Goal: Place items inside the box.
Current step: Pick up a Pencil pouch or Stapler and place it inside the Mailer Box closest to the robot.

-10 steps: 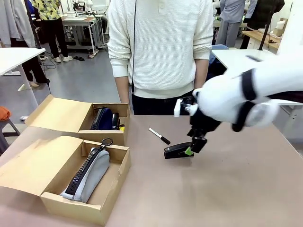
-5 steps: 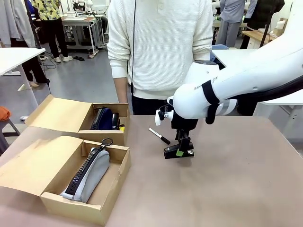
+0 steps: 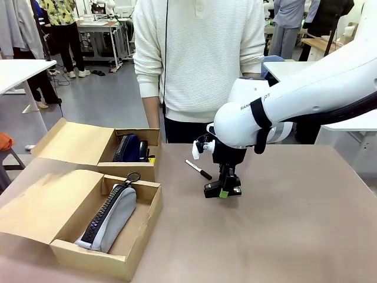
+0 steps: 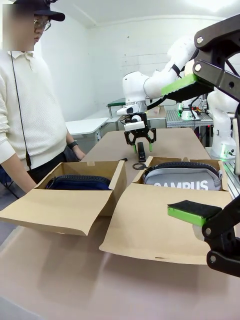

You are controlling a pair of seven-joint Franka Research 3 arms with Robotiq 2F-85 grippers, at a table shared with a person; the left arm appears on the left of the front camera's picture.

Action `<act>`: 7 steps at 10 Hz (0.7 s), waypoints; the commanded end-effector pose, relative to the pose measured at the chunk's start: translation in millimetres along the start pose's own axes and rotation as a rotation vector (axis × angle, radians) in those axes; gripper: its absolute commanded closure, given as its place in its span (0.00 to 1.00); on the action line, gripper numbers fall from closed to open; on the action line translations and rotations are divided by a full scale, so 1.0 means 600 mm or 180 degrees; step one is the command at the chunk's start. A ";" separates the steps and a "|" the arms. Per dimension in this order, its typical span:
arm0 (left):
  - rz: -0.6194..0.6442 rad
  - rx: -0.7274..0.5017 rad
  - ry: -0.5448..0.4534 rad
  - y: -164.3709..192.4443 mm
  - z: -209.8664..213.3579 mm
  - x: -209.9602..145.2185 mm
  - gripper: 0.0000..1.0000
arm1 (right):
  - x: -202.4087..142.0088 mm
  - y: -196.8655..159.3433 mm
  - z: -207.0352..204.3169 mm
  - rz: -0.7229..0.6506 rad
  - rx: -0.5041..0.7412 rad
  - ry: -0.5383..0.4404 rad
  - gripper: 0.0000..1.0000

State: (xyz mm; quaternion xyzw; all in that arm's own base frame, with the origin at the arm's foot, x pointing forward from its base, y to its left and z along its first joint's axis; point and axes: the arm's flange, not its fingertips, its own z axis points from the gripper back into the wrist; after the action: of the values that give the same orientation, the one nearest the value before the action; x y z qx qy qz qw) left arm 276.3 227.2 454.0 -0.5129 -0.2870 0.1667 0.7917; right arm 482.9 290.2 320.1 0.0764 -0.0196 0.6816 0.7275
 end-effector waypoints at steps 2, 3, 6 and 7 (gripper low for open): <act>-0.0050 -0.0060 -0.0028 -0.001 0.000 -0.002 0.00 | 0.008 -0.007 0.003 -0.0045 0.0017 0.0121 1.00; -0.0050 -0.0060 -0.0028 -0.001 0.000 -0.002 0.00 | 0.006 -0.006 0.003 -0.0051 0.0048 0.0136 0.86; -0.0050 -0.0060 -0.0028 -0.001 0.000 -0.002 0.00 | 0.007 0.009 0.016 -0.0260 0.0021 0.0221 1.00; -0.0050 -0.0060 -0.0028 -0.001 0.000 -0.002 0.00 | 0.004 0.033 0.038 -0.0485 -0.0044 0.0181 1.00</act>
State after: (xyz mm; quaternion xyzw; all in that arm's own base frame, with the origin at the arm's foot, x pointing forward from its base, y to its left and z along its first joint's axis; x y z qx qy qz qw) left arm 276.3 227.1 454.0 -0.5129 -0.2870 0.1666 0.7917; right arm 478.4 289.1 325.8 0.0733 -0.0019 0.6550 0.7521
